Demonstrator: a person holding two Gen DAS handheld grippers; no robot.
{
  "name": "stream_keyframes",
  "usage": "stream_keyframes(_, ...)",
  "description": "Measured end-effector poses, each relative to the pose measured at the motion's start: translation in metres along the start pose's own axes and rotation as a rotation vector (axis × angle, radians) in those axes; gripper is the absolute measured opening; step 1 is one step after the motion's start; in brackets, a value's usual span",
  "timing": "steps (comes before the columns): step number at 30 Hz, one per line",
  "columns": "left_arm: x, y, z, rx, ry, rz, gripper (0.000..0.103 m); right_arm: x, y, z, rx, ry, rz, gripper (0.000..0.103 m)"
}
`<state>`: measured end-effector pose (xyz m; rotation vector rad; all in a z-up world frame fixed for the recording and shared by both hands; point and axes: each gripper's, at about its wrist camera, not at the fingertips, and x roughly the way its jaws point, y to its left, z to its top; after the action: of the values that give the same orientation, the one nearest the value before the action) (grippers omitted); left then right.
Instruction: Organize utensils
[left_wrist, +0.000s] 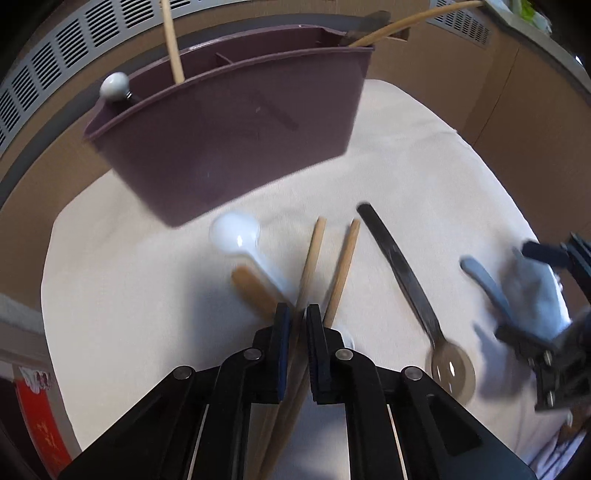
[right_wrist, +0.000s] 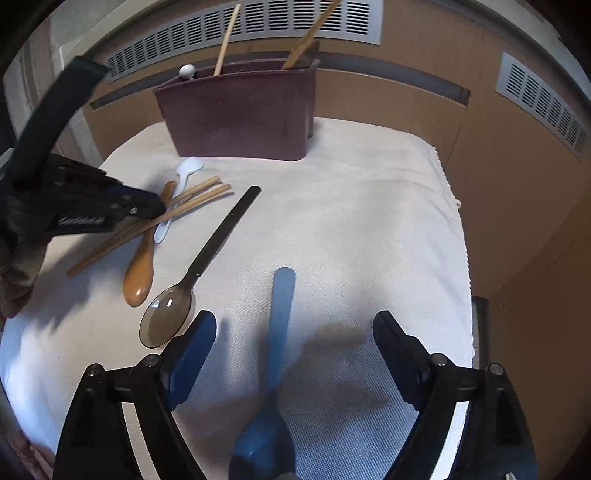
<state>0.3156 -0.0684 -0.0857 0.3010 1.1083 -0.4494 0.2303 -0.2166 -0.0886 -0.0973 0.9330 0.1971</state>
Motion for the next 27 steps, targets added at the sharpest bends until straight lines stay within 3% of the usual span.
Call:
stream_keyframes(2, -0.005, 0.001, -0.012, 0.001, 0.006, -0.006, 0.009, 0.007, 0.002, 0.004, -0.008, 0.039, 0.001, 0.045)
stream_keyframes(4, -0.009, 0.003, -0.019, 0.003, 0.011, -0.006, 0.009, 0.017, 0.003, 0.006, 0.001, 0.094, 0.013, 0.036)
stream_keyframes(7, -0.013, 0.005, -0.025, 0.008, 0.008, -0.004, 0.01, 0.017, 0.009, 0.009, -0.016, 0.102, -0.003, 0.011)
stream_keyframes(11, -0.012, 0.005, -0.021, 0.045, 0.023, -0.016, 0.011, 0.011, 0.015, 0.007, -0.026, 0.106, -0.002, 0.011)
stream_keyframes(21, 0.024, -0.022, 0.037, 0.168, 0.101, -0.001, 0.011, 0.005, 0.01, -0.002, -0.003, 0.083, 0.038, 0.011)
stream_keyframes(27, 0.03, -0.025, 0.048, 0.123, 0.132, 0.015, 0.009, 0.001, 0.008, 0.0, 0.036, 0.048, 0.061, 0.011)
